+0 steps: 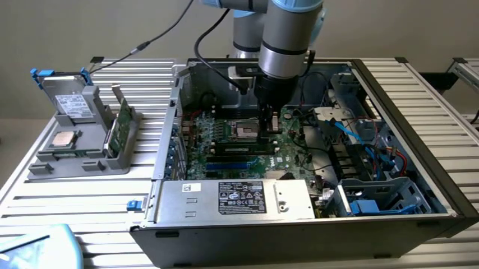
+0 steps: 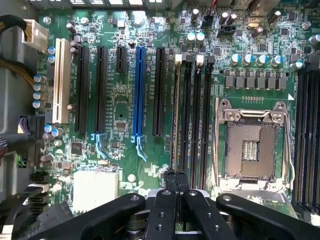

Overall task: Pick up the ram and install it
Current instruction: 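Press down the ram until it locks into place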

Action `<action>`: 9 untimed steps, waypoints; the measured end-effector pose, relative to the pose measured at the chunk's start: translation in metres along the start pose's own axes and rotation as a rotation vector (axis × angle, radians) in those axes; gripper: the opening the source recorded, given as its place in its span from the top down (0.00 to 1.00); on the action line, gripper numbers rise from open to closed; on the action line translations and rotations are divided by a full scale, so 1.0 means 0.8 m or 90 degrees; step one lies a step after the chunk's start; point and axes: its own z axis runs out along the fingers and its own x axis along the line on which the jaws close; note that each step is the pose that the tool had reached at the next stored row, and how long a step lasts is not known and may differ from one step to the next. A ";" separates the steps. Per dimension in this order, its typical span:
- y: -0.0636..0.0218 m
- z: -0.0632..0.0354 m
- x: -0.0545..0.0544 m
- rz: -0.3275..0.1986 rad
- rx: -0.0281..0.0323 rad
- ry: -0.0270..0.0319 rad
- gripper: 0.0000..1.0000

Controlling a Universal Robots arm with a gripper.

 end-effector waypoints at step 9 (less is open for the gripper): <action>-0.001 0.014 -0.001 0.000 -0.0001 0.0002 0.89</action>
